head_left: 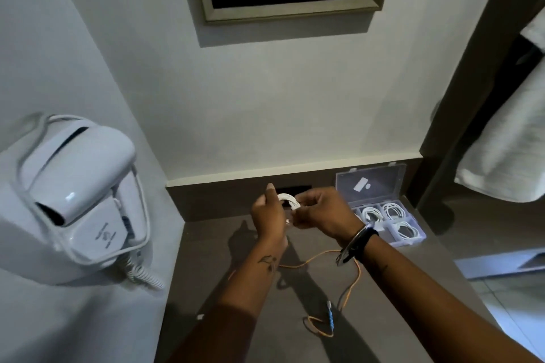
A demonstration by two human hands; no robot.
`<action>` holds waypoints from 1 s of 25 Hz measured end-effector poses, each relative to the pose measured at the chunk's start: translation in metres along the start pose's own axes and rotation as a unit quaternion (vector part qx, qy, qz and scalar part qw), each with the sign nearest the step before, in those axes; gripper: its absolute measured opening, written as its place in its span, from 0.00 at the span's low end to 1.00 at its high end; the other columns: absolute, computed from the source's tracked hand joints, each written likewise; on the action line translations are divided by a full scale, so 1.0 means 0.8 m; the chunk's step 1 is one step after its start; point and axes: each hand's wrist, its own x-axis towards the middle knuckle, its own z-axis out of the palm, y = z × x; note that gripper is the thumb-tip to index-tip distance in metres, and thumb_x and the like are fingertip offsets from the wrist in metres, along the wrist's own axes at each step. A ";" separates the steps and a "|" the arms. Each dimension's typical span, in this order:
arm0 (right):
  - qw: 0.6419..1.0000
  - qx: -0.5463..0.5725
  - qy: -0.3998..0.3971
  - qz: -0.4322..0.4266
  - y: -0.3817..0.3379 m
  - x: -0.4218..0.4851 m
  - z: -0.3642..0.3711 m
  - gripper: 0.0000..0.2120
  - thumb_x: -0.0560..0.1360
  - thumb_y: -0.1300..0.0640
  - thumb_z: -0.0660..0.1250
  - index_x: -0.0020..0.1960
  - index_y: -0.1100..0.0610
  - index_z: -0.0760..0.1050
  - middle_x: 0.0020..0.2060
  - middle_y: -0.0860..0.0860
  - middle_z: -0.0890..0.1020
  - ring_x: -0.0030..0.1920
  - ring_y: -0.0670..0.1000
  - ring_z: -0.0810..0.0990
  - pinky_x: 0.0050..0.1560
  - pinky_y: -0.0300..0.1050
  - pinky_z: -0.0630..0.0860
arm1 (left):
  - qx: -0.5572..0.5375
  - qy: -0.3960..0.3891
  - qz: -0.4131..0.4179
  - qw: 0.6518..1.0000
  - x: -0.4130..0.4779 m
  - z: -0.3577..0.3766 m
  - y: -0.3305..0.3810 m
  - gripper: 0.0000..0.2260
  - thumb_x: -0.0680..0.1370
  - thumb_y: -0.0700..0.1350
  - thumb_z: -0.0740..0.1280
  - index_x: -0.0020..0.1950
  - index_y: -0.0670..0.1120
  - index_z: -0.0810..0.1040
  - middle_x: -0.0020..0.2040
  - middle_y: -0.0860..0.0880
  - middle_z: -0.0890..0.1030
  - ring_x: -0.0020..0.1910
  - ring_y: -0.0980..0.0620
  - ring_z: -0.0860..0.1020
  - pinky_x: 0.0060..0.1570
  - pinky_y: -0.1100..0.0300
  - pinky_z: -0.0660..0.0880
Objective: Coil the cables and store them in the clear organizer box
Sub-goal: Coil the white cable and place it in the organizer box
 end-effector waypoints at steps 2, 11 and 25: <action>0.999 0.000 0.032 0.030 0.042 -0.001 -0.030 0.08 0.65 0.69 0.72 0.40 0.59 0.84 0.33 0.60 0.84 0.33 0.50 0.81 0.40 0.47 0.82 | 0.108 -0.026 0.055 0.992 -0.008 0.018 -0.044 0.20 0.79 0.53 0.63 0.32 0.43 0.75 0.30 0.45 0.77 0.31 0.49 0.74 0.35 0.54 0.70; 0.976 -0.097 0.063 0.187 0.223 0.043 -0.195 0.17 0.64 0.74 0.67 0.31 0.53 0.84 0.29 0.59 0.83 0.25 0.46 0.76 0.27 0.36 0.75 | 0.425 -0.263 0.239 0.833 -0.017 0.133 -0.218 0.07 0.78 0.41 0.65 0.48 0.44 0.83 0.46 0.43 0.85 0.47 0.45 0.80 0.48 0.57 0.71; 0.890 -0.454 -0.024 0.010 0.310 0.101 -0.207 0.02 0.67 0.59 0.69 0.39 0.53 0.80 0.36 0.55 0.84 0.40 0.60 0.81 0.33 0.47 0.75 | 0.559 -0.207 0.191 0.780 0.009 0.186 -0.254 0.08 0.77 0.40 0.65 0.49 0.44 0.84 0.50 0.43 0.84 0.53 0.44 0.78 0.55 0.55 0.70</action>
